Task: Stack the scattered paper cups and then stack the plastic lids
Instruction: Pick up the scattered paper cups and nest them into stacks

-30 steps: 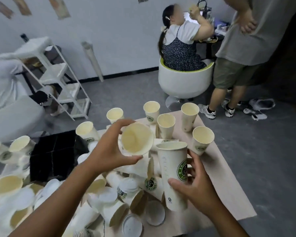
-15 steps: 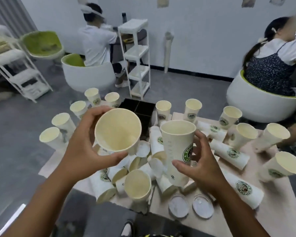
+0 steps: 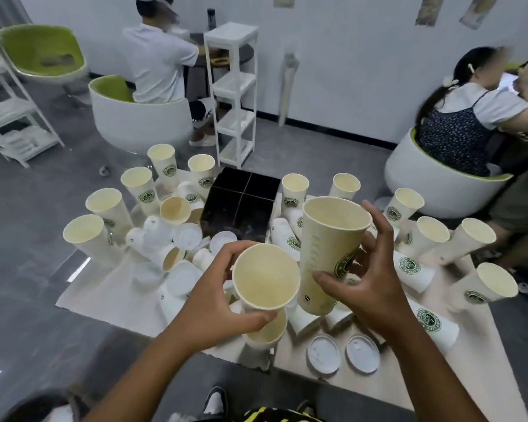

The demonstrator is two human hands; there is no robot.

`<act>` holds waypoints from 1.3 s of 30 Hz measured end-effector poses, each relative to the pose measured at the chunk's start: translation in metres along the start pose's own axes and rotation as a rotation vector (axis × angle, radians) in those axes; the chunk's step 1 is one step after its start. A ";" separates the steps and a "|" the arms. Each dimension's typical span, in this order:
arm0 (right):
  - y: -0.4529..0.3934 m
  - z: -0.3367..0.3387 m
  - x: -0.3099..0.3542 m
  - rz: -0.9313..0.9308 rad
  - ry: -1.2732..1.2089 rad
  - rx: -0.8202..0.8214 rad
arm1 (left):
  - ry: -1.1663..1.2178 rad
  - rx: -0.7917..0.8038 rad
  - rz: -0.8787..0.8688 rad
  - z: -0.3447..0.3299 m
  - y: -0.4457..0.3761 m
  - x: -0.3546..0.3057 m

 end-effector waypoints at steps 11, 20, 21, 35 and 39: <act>0.006 0.000 -0.004 -0.037 0.031 -0.052 | -0.008 0.083 0.007 -0.016 -0.005 0.025; 0.010 -0.004 -0.012 -0.035 0.022 -0.066 | -0.125 0.147 0.071 -0.019 -0.002 0.057; 0.010 -0.006 -0.011 -0.034 0.014 -0.060 | -0.129 0.155 0.082 -0.019 -0.003 0.062; 0.021 -0.070 -0.013 0.134 -0.003 -0.023 | -0.133 0.155 0.123 -0.007 -0.005 0.086; 0.029 -0.075 -0.018 0.181 -0.011 -0.077 | -0.139 0.177 0.136 -0.007 -0.005 0.095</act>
Point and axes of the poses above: each hand's wrist, its own y-axis away from the middle knuckle, its own z-axis out of the back of the hand, x = y × z, the point moved 10 cm from there along -y, towards the middle knuckle, and after that the axes turned 6 degrees about z, right-handed, at the moved point
